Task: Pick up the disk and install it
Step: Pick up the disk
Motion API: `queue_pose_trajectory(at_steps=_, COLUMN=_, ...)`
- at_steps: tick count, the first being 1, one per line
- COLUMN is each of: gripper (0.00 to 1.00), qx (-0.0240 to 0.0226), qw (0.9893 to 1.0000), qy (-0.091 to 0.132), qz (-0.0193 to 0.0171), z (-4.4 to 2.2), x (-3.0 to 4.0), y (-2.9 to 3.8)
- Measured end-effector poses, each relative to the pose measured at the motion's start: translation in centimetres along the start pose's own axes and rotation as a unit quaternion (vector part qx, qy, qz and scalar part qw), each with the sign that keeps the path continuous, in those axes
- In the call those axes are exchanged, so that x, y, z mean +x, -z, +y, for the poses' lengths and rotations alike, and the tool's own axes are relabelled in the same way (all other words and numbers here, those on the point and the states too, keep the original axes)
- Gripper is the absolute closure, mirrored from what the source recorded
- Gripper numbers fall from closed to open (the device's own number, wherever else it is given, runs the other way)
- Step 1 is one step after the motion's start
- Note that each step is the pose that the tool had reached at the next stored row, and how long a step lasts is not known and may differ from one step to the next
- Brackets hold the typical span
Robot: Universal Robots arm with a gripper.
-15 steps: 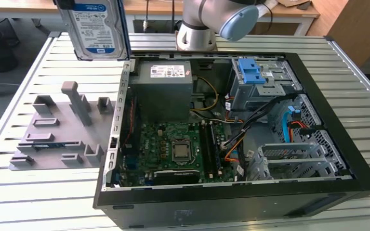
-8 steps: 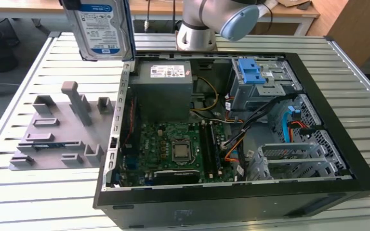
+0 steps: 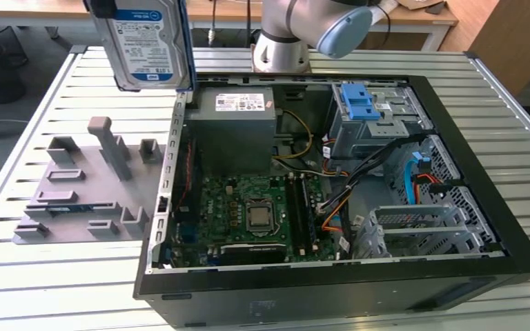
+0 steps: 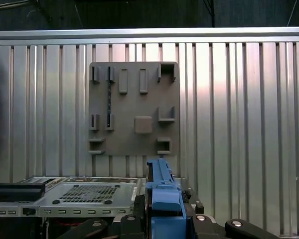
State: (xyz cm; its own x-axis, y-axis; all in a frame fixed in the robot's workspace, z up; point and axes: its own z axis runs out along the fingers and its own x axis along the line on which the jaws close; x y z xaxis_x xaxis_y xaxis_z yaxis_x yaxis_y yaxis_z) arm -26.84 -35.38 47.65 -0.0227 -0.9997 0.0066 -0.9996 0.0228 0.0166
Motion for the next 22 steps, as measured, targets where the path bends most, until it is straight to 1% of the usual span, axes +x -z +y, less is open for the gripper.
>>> queue_pose_trajectory(at_steps=4, gripper=0.64, qx=0.0000, qw=1.0000, qy=0.000, qz=0.0000, z=-0.03, x=0.33, y=0.00)
queue_pose_trajectory(at_steps=13, gripper=0.64, qx=0.0000, qw=1.0000, qy=0.000, qz=0.0000, z=-0.03, x=0.43, y=0.00)
queue_pose_trajectory(at_steps=15, gripper=0.64, qx=0.0000, qw=1.0000, qy=0.000, qz=-0.0003, z=-0.04, x=0.70, y=-0.01)
queue_pose_trajectory(at_steps=17, gripper=0.64, qx=0.0000, qw=1.0000, qy=0.000, qz=-0.0004, z=-0.05, x=1.12, y=-0.01)
queue_pose_trajectory(at_steps=19, gripper=0.64, qx=0.0000, qw=1.0000, qy=0.000, qz=-0.0005, z=-0.35, x=1.27, y=-0.02)
queue_pose_trajectory(at_steps=22, gripper=0.64, qx=0.0000, qw=1.0000, qy=0.000, qz=-0.0005, z=-1.14, x=1.36, y=-0.02)
